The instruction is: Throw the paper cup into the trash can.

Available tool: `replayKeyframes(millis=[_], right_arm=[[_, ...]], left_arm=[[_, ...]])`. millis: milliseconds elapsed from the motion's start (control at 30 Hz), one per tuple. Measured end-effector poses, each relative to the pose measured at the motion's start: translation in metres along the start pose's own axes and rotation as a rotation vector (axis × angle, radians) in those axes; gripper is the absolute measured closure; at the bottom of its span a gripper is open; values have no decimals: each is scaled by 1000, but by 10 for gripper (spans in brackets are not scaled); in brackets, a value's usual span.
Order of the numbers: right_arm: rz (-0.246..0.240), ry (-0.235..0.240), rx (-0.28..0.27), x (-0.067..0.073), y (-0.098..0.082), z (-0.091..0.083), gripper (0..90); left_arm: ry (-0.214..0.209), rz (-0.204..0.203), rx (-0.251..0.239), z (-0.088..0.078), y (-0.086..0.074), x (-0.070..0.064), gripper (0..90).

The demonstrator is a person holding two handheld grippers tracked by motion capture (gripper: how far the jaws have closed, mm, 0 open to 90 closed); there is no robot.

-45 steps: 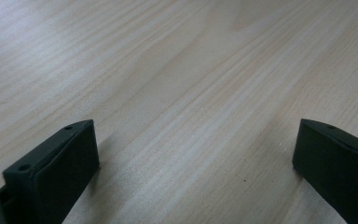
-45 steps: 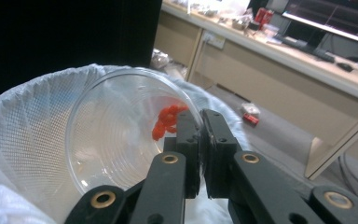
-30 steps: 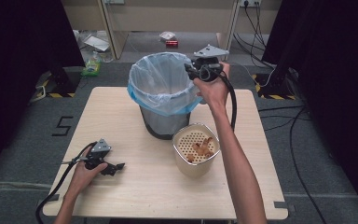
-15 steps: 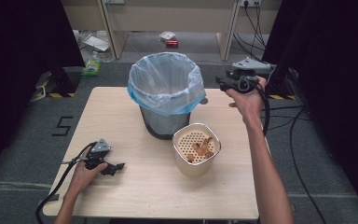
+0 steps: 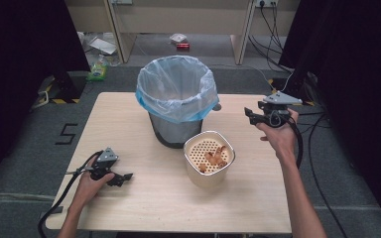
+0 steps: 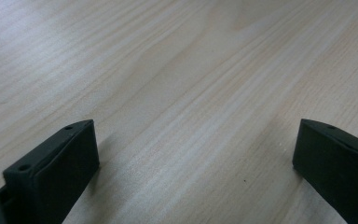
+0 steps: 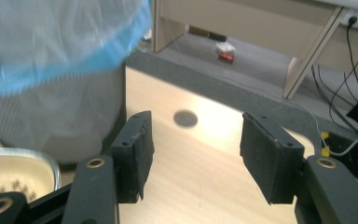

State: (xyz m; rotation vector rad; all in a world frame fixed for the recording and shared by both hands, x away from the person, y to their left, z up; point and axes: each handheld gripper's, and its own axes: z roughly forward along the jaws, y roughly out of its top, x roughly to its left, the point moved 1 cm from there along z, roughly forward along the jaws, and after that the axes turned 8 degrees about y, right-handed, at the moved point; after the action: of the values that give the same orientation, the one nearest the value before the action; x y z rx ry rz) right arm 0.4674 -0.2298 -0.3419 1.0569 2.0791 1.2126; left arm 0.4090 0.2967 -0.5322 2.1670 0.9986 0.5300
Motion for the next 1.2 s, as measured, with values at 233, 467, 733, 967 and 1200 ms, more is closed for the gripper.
replayKeyframes(millis=[233,467,733,967,1200], right_arm=[[-1,9,59,6,-42,-6,432],[-11,12,114,15,-77,-6,420],[24,24,134,20,-108,-7,405],[38,18,160,28,-138,-4,387],[75,40,203,34,-168,-1,377]], left_arm=[[0,-2,-2,0,0,0,0],[-1,-2,-2,0,0,0,0],[-1,-2,-2,0,0,0,0],[0,-2,-2,0,0,0,0],[0,-2,-2,0,0,0,0]])
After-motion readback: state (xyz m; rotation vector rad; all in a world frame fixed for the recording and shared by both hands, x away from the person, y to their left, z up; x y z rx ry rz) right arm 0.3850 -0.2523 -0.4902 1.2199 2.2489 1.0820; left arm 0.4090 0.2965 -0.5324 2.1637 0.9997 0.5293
